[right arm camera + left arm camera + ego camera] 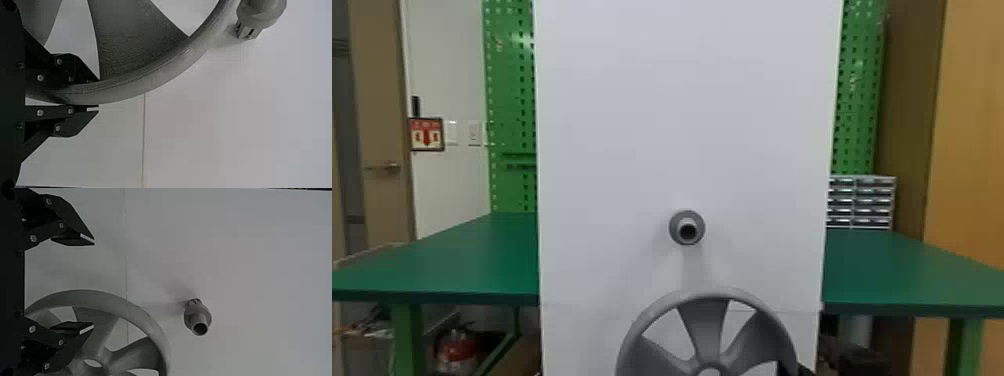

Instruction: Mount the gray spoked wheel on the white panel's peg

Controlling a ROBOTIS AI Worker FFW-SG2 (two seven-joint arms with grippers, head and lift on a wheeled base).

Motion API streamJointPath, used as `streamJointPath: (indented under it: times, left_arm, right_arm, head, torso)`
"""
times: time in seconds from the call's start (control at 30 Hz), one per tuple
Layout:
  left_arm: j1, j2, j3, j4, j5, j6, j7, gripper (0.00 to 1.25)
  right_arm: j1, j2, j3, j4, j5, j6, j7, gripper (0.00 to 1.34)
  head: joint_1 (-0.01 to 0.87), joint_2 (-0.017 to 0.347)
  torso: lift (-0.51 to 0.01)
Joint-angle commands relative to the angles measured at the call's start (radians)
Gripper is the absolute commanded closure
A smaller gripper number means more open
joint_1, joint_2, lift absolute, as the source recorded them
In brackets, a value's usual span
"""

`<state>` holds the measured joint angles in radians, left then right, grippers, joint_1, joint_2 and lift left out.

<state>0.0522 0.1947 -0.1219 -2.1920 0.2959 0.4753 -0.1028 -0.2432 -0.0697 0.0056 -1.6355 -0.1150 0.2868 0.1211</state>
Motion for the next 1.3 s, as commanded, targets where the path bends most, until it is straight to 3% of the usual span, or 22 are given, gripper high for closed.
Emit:
streamJointPath:
  times: [0.0,0.23,0.5,1.27]
  left_arm:
    - [0.002,0.0,0.001,-0.002,0.0,0.003,0.0,0.49]
    - [0.003,0.0,0.004,-0.003,0.0,0.005,0.0,0.49]
    - [0.006,0.0,0.004,-0.006,-0.003,0.011,0.002,0.49]
    - [0.0,0.008,-0.012,-0.006,-0.009,0.026,0.009,0.5]
  right_arm:
    - [-0.047,0.001,0.014,-0.012,0.003,0.02,0.0,1.24]
    - [-0.102,0.027,0.025,-0.027,0.031,0.051,-0.015,1.24]
    - [-0.157,0.045,0.079,-0.081,0.012,0.147,-0.146,1.24]
    - [-0.248,0.047,0.163,-0.247,-0.126,0.367,-0.377,1.24]
  head:
    - [0.123,-0.008]
    - [0.123,-0.008]
    - [0.123,-0.008]
    - [0.123,-0.008]
  torso:
    - [-0.403]
    - [-0.403]
    - [-0.403]
    - [-0.403]
